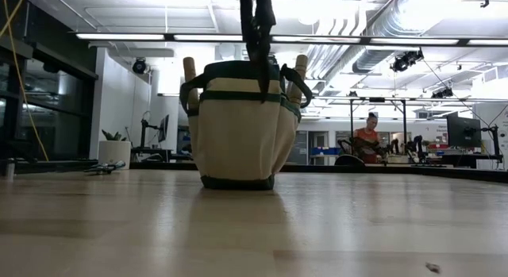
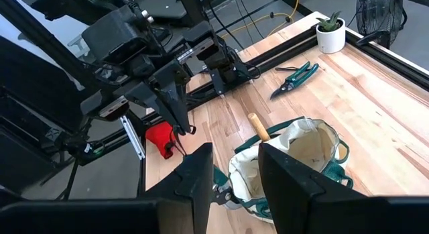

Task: Pick & Place Garden tools in Gardening bag
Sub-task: Put the right shear scissors into the gardening bag

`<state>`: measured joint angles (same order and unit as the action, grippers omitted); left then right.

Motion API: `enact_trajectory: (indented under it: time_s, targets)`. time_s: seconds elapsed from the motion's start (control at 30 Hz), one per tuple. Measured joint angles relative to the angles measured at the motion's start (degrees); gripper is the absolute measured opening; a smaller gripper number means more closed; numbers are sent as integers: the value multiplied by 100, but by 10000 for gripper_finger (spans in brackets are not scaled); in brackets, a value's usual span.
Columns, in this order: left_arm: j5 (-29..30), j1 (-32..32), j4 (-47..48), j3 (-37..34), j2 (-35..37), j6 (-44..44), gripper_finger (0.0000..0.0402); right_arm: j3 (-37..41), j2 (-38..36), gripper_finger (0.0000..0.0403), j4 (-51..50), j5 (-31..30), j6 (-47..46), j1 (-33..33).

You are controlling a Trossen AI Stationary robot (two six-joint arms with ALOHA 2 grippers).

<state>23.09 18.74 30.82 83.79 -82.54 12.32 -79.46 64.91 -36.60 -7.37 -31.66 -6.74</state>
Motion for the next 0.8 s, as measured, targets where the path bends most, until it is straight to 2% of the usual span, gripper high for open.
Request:
enact_trajectory:
  time_s: [0.57,0.8]
  targets:
    - [366,0,137,9,247,20,0,0,2,111,-147,45,38,0]
    - [363,2,625,9,240,-3,0,0,2,111,-361,47,33,0]
